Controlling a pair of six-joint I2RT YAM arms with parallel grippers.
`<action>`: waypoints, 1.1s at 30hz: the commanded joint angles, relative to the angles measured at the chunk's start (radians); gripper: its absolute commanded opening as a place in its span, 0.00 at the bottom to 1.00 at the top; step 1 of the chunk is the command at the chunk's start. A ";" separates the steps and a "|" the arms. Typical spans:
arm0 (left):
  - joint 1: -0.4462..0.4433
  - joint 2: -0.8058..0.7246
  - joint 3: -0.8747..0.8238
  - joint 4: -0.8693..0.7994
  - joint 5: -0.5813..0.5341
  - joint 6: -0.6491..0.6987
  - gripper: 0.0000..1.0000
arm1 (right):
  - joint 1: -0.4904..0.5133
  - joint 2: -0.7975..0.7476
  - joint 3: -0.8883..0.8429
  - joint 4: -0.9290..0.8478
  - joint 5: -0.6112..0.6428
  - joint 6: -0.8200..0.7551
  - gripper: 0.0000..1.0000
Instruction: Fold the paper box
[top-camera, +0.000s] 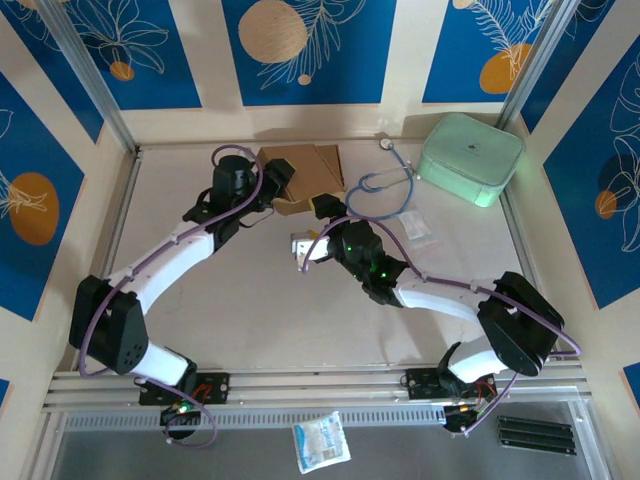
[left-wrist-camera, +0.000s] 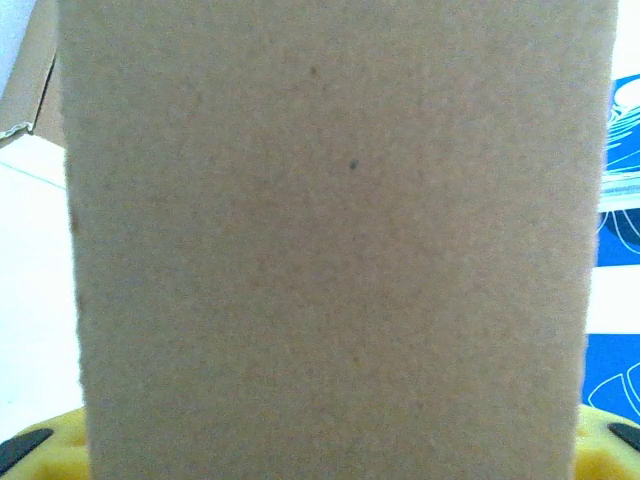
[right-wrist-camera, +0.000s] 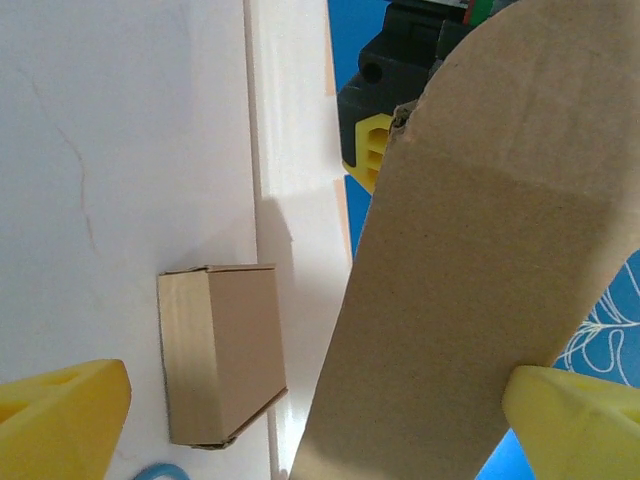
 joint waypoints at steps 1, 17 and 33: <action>-0.053 -0.032 -0.027 -0.085 0.166 0.020 0.46 | 0.005 -0.026 0.046 0.118 0.026 -0.019 0.99; -0.034 -0.038 -0.053 -0.059 0.158 -0.017 0.45 | 0.029 -0.258 -0.014 -0.095 -0.072 0.087 0.99; -0.034 -0.053 -0.052 -0.071 0.154 -0.010 0.45 | -0.017 -0.121 0.018 -0.150 -0.069 0.206 0.99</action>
